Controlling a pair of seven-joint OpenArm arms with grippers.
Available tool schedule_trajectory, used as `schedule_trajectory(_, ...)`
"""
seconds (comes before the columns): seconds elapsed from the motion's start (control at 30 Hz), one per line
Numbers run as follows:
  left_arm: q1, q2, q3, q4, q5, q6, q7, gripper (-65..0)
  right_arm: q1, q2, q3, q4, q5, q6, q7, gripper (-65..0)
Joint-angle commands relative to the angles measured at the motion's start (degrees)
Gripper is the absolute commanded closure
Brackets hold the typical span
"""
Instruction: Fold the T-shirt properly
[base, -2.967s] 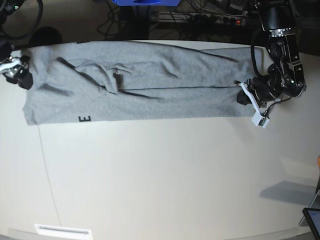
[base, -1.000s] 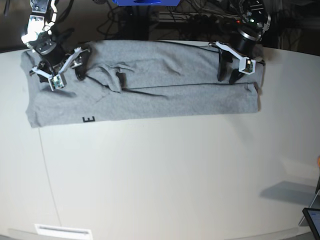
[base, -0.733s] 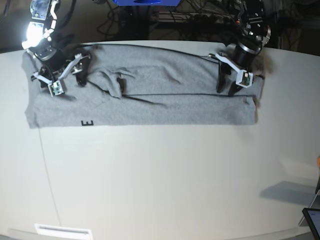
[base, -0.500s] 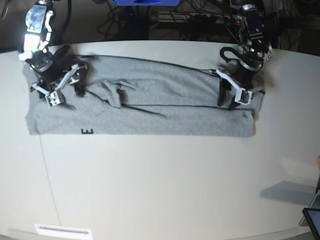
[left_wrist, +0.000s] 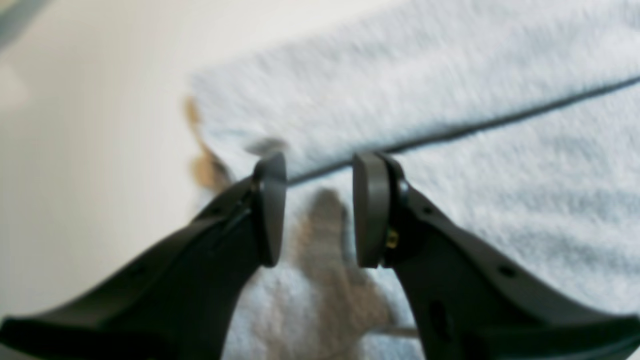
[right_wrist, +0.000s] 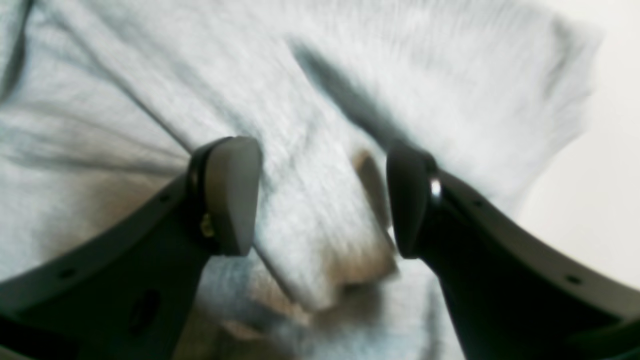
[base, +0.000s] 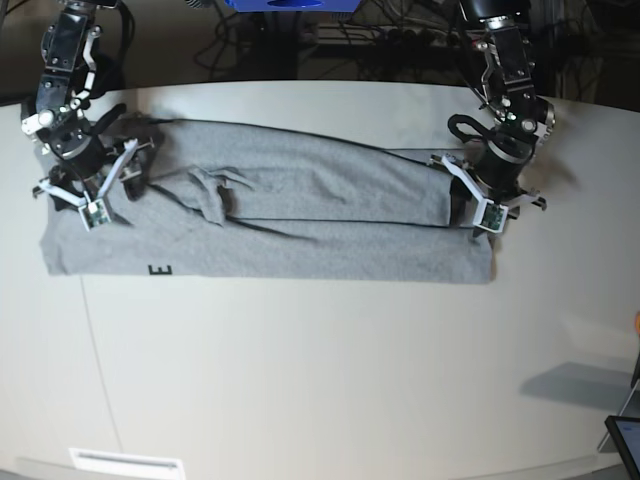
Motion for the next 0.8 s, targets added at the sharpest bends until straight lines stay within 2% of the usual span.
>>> schedule_trajectory(0.0,-0.5,-0.5,-0.1,2.4,-0.8,0.5,-1.3,-22.5,0.8,0.5,0.2,3.0,0.7,-0.1,0.7,-37.9)
schedule_trajectory(0.1,0.5,-0.4,-0.1,5.0,-1.0,0.5,-1.0,-22.5,1.0,0.4,0.1,6.7,0.8,0.0,-1.8,-37.9)
schedule_trajectory(0.27,3.2,-0.3,-0.8,11.8,-1.5,0.5,4.0,-22.7,1.1,0.3,0.2,8.2,0.8,0.0,-3.5,-37.7)
schedule_trajectory(0.33,4.2,0.0,-3.8,13.9,-4.6,0.5,5.6,-23.2,0.8,0.3,0.2,8.2,0.8,0.0,-3.3,-37.6)
schedule_trajectory(0.4,4.7,0.0,-8.3,14.8,-10.9,0.5,9.2,-24.4,0.8,0.2,0.2,8.2,0.8,0.0,-3.4,-37.6)
schedule_trajectory(0.5,4.6,-0.7,-18.1,14.8,-24.8,0.3,16.7,-35.8,0.7,-1.3,2.2,8.2,0.8,0.0,-3.3,-37.9)
schedule_trajectory(0.57,4.4,-2.7,-23.4,14.6,-32.1,0.2,20.9,-44.7,0.7,-2.0,2.8,8.2,0.8,0.0,-3.5,-38.0)
schedule_trajectory(0.63,4.6,-5.6,-25.5,14.4,-37.7,0.2,23.7,-53.2,0.6,-2.0,2.8,8.2,0.8,0.0,-3.5,-38.0)
schedule_trajectory(0.7,4.7,-8.0,-25.8,14.2,-41.7,0.2,24.0,-58.6,0.1,-2.0,2.7,8.2,0.8,0.0,-3.2,-38.0)
schedule_trajectory(0.77,4.2,-9.6,-25.8,11.9,-45.0,0.2,24.1,-60.8,-0.1,-2.1,2.6,8.2,0.8,0.0,-3.2,-38.0)
